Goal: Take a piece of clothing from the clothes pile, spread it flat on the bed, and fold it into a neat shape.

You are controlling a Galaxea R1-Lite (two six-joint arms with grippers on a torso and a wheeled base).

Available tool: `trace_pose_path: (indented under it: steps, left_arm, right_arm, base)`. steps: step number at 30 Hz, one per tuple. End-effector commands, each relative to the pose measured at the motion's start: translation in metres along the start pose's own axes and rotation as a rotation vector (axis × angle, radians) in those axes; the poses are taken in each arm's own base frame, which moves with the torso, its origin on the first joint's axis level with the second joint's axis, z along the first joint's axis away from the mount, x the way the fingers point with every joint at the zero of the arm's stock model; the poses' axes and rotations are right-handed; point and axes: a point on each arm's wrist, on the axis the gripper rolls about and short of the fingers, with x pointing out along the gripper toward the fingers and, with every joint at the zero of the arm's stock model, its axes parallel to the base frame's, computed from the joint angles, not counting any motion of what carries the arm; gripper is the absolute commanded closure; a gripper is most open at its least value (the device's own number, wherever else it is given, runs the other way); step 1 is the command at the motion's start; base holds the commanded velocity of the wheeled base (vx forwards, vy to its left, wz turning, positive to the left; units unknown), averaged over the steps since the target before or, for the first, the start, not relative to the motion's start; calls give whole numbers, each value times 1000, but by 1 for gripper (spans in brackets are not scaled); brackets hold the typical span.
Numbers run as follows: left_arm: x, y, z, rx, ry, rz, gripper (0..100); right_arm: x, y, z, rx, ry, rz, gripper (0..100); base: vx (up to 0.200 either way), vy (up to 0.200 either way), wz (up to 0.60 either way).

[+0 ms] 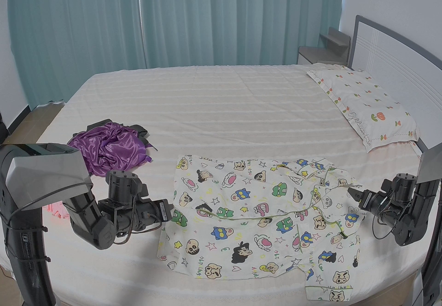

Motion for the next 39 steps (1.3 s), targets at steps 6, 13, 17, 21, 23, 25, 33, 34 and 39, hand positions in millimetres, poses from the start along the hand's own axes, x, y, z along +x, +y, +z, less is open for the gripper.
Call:
trace_pose_path:
  steps: [6, 13, 17, 21, 23, 25, 33, 34, 39]
  left_arm:
    - [15, 8, 13, 7, -41, 7, 100]
    - [23, 12, 12, 75, -2, 28, 100]
    - [26, 10, 20, 81, -5, 28, 100]
    - [27, 7, 24, 84, -17, 21, 0]
    - [26, 8, 24, 83, -17, 24, 0]
    - [23, 13, 24, 71, -17, 36, 0]
    - [-40, 13, 1, 42, 90, -108, 0]
    - [-48, 12, -4, 42, 104, -138, 0]
    - [-77, 13, -35, 38, 195, -281, 0]
  right_arm:
    - [0, 1, 2, -1, -20, 6, 0]
    - [0, 1, 2, -2, -17, 5, 0]
    - [0, 1, 2, -2, -17, 5, 0]
    - [0, -1, 2, 1, -19, 1, 0]
    - [-1, -2, 3, 4, -19, -4, 0]
    - [-1, -3, 2, 5, -17, -6, 0]
    - [-5, -4, 1, 10, -6, -11, 0]
    - [-6, -4, 0, 10, -5, -12, 0]
    - [-6, -3, -1, 9, 3, -10, 0]
  base:
    - [0, 0, 0]
    - [0, 0, 0]
    - [0, 0, 0]
    - [0, 0, 0]
    - [0, 0, 0]
    - [0, 0, 0]
    - [0, 0, 0]
    - [0, 0, 0]
    - [0, 0, 0]
